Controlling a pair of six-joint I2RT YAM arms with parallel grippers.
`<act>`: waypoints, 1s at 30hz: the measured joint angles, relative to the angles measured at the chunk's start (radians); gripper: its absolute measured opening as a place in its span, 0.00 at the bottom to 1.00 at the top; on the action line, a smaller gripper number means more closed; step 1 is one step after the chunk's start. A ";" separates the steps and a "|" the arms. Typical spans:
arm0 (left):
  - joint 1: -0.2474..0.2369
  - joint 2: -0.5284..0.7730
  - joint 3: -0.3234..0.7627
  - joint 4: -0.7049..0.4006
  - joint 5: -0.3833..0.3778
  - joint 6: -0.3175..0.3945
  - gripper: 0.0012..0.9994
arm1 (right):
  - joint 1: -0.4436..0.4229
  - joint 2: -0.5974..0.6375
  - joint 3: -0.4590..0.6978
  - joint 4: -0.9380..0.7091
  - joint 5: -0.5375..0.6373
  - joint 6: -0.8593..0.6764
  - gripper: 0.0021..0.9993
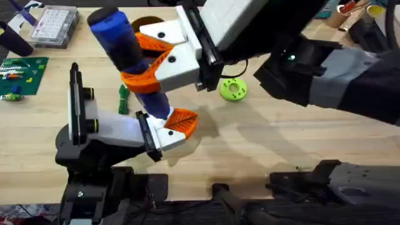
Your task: Pick up the gripper from the table and insert it into the empty holder that is missing its gripper. Then pick up a screw, insert it into the mounting hole, and use the screwdriver to tighten it. Finally, clean up the table by picking up the vegetable and placing it into the bucket.
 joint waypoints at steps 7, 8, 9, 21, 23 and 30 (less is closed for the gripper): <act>0.000 0.000 0.000 0.000 0.000 0.000 0.00 | 0.000 0.000 -0.007 0.007 -0.001 0.000 0.02; 0.000 0.000 0.000 0.000 0.000 0.000 0.00 | 0.000 0.000 -0.007 0.007 -0.002 0.000 0.02; 0.000 0.000 0.000 0.000 0.000 0.000 0.00 | 0.000 0.000 -0.007 0.007 -0.004 0.000 0.02; 0.000 0.000 0.000 -0.001 0.004 0.000 0.00 | 0.000 0.000 -0.007 0.013 -0.035 -0.001 0.02; 0.000 0.000 0.000 -0.001 0.005 0.000 0.00 | 0.000 0.000 -0.007 0.014 -0.042 -0.004 0.02; 0.000 0.000 0.000 -0.002 0.009 -0.004 0.00 | 0.000 -0.001 -0.006 -0.014 -0.051 -0.039 0.02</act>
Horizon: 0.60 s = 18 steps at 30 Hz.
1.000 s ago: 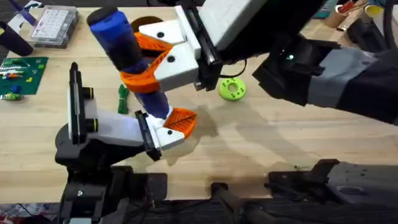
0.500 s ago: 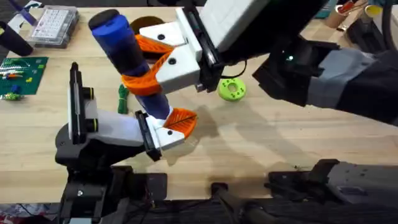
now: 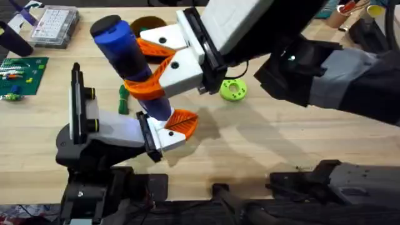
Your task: Pick up the gripper from the table and insert it into the empty holder that is missing its gripper. Then pick up a screw, insert it into the mounting hole, and use the screwdriver to tighten it. Finally, clean up the table by picking up the vegetable and placing it into the bucket.
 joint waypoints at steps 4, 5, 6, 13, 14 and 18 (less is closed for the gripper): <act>0.000 0.000 0.000 0.000 0.001 -0.001 0.00 | 0.000 0.000 0.001 -0.006 0.000 -0.011 0.02; 0.000 0.000 0.000 0.000 0.001 -0.001 0.00 | 0.000 0.000 0.001 -0.007 0.000 -0.013 0.02; 0.000 0.000 0.000 -0.001 0.002 -0.001 0.00 | 0.000 0.000 0.001 -0.007 0.000 -0.015 0.02; 0.000 0.001 0.000 -0.001 0.002 -0.004 0.00 | 0.000 -0.003 0.003 -0.036 0.031 -0.014 0.03; 0.000 0.001 0.000 -0.001 0.002 -0.004 0.00 | 0.000 -0.005 0.004 -0.043 0.047 -0.009 0.03; 0.000 0.001 0.000 -0.001 0.002 -0.004 0.00 | 0.001 -0.006 0.004 -0.053 0.099 0.024 0.02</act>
